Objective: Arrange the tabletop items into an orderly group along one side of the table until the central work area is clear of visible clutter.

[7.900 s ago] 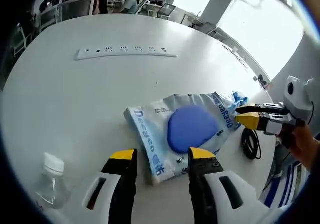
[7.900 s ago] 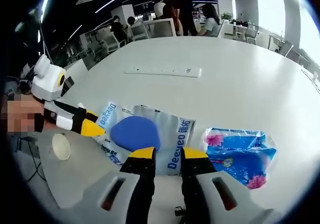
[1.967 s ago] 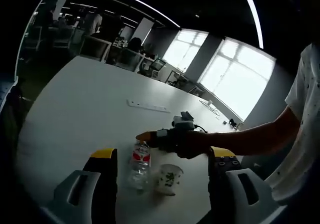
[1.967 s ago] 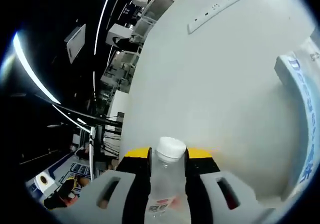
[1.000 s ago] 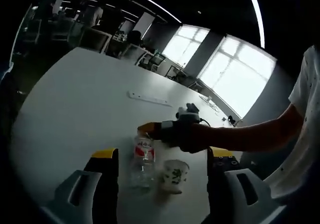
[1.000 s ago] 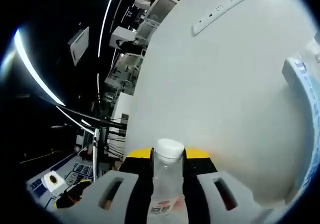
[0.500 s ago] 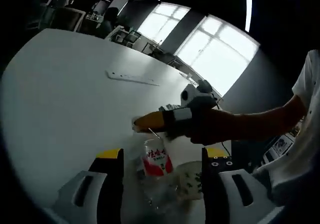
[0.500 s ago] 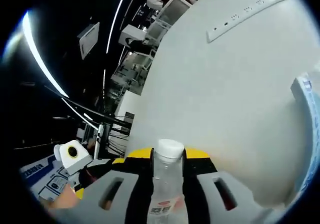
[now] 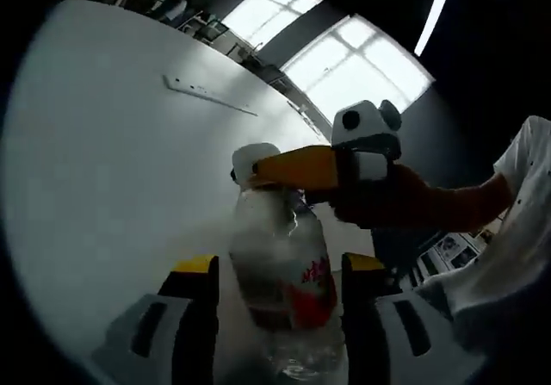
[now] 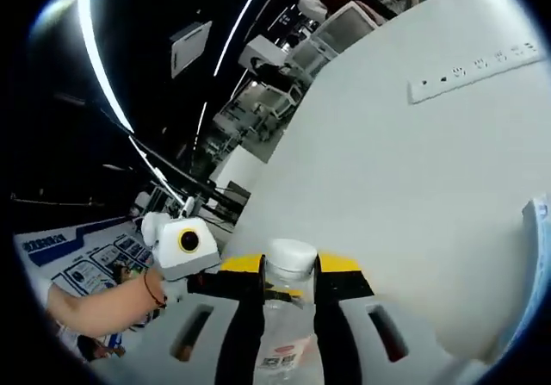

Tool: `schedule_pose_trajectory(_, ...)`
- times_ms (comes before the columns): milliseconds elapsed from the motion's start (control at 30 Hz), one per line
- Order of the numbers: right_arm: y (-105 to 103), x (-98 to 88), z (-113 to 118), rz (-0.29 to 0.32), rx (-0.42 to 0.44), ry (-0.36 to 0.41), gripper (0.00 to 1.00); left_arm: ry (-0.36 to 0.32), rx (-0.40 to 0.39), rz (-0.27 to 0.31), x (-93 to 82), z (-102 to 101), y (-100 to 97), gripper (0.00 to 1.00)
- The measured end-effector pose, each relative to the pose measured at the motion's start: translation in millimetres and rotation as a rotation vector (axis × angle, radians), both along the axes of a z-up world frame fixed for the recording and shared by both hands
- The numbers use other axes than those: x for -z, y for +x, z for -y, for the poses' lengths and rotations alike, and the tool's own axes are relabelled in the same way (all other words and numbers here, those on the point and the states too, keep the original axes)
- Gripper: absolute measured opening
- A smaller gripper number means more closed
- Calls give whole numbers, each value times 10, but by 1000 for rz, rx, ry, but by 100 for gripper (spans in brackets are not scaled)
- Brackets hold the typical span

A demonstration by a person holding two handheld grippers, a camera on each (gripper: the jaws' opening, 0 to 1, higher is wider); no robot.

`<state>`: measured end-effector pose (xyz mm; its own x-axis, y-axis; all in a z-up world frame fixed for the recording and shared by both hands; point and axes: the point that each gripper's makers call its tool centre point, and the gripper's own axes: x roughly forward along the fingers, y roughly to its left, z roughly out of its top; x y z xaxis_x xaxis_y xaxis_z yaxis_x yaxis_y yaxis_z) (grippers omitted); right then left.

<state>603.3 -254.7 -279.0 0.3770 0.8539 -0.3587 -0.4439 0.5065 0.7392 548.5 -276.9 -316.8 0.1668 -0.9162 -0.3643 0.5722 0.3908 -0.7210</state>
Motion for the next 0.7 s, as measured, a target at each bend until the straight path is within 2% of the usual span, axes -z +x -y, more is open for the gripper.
schedule_pose_trajectory(33,-2,-14,-11,8,-7,-2,18,-45,-6,-33,-43,30,-12,51)
schedule_pose_trajectory(100,-4,-46,-30,32,-20,-8,18,-77,14,-50,-78,43,-57,47)
schedule_pose_trajectory(333,-51,-146,-82,92,-56,-30,18,-102,33,-45,-130,24,-92,44)
schedule_pose_trajectory(533,-24,-311,-108,172,-76,-46,18,-101,25,37,-234,23,-12,42)
schedule_pose_trajectory(600,-22,-386,-119,226,-93,-60,18,-93,29,76,-269,29,26,42)
schedule_pose_trajectory(667,-35,-486,-125,295,-117,-76,18,-82,35,140,-319,46,72,42)
schedule_pose_trajectory(700,-41,-521,-125,328,-127,-84,18,-86,31,147,-338,57,83,42)
